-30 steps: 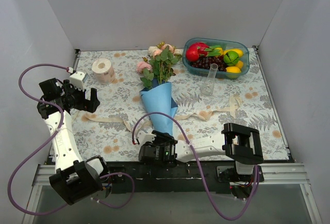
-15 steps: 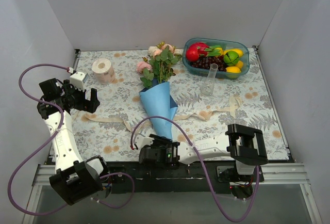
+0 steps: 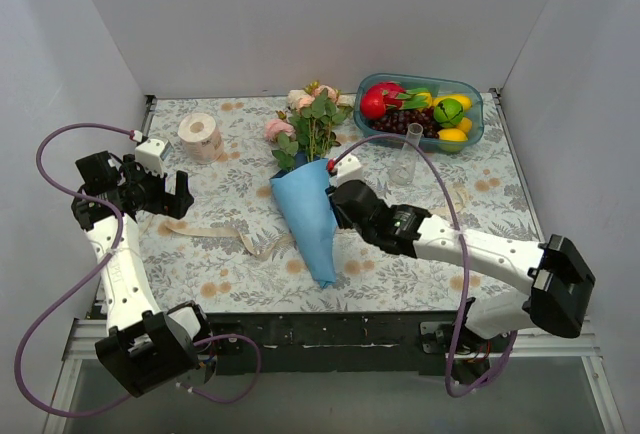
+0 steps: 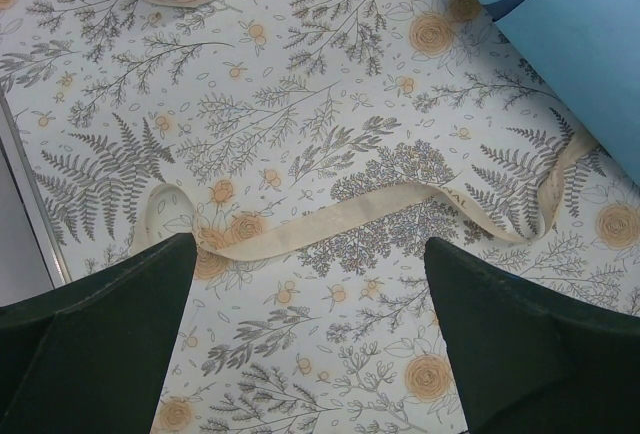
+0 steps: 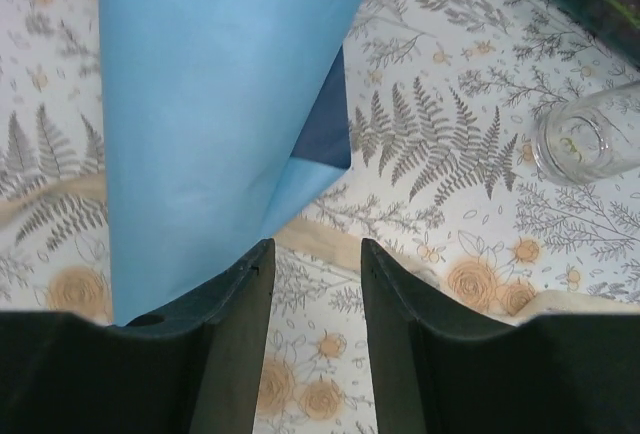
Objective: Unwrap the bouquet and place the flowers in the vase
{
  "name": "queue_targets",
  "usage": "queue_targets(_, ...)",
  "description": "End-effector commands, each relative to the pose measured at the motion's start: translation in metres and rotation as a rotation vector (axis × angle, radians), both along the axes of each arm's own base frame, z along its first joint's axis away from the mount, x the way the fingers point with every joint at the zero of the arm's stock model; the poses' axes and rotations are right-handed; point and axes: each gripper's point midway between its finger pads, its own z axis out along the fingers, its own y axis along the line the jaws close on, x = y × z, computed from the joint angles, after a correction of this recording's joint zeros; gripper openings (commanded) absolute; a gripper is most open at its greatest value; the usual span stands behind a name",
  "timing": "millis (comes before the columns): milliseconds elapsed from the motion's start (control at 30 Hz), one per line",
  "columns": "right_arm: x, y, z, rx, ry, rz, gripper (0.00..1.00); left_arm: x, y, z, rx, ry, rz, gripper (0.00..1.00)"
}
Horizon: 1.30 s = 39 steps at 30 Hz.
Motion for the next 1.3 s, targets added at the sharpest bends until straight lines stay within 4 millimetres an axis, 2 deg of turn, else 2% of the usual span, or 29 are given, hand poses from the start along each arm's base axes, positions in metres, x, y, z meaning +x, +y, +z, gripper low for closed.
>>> queue_targets(0, 0.016, 0.005, -0.004, 0.158, 0.111, -0.049, 0.48, 0.003, -0.001, 0.013, 0.007, -0.032, -0.015, 0.98)
queue_targets(33, 0.02, 0.005, -0.014, 0.15, 0.134, -0.062, 0.47, 0.003, 0.0, 0.014, 0.008, -0.033, -0.013, 0.98)
queue_targets(233, 0.046, -0.001, -0.04, 0.188, 0.26, -0.216, 0.47, 0.003, 0.0, 0.011, 0.006, -0.025, -0.008, 0.98)
queue_targets(400, 0.063, 0.007, -0.04, 0.23, 0.284, -0.252, 0.5, 0.003, 0.001, 0.01, 0.011, -0.024, -0.009, 0.98)
queue_targets(433, 0.065, 0.009, -0.045, 0.231, 0.299, -0.256, 0.5, 0.003, 0.001, 0.01, 0.01, -0.024, -0.008, 0.98)
queue_targets(467, 0.069, 0.015, -0.041, 0.262, 0.305, -0.25, 0.5, 0.003, 0.001, 0.01, 0.011, -0.024, -0.007, 0.98)
queue_targets(600, 0.078, 0.019, -0.055, 0.284, 0.355, -0.259, 0.5, 0.003, 0.0, 0.007, 0.003, -0.017, -0.007, 0.98)
queue_targets(800, 0.068, 0.005, -0.091, 0.209, 0.447, -0.319, 0.51, 0.001, 0.0, 0.006, 0.014, -0.023, -0.011, 0.98)
queue_targets(933, 0.064, 0.0, -0.099, 0.215, 0.452, -0.329, 0.52, 0.001, 0.0, 0.002, 0.013, -0.016, -0.013, 0.98)
queue_targets(1267, 0.062, 0.01, -0.115, 0.259, 0.513, -0.323, 0.52, 0.0, 0.001, 0.003, 0.023, -0.022, -0.015, 0.98)
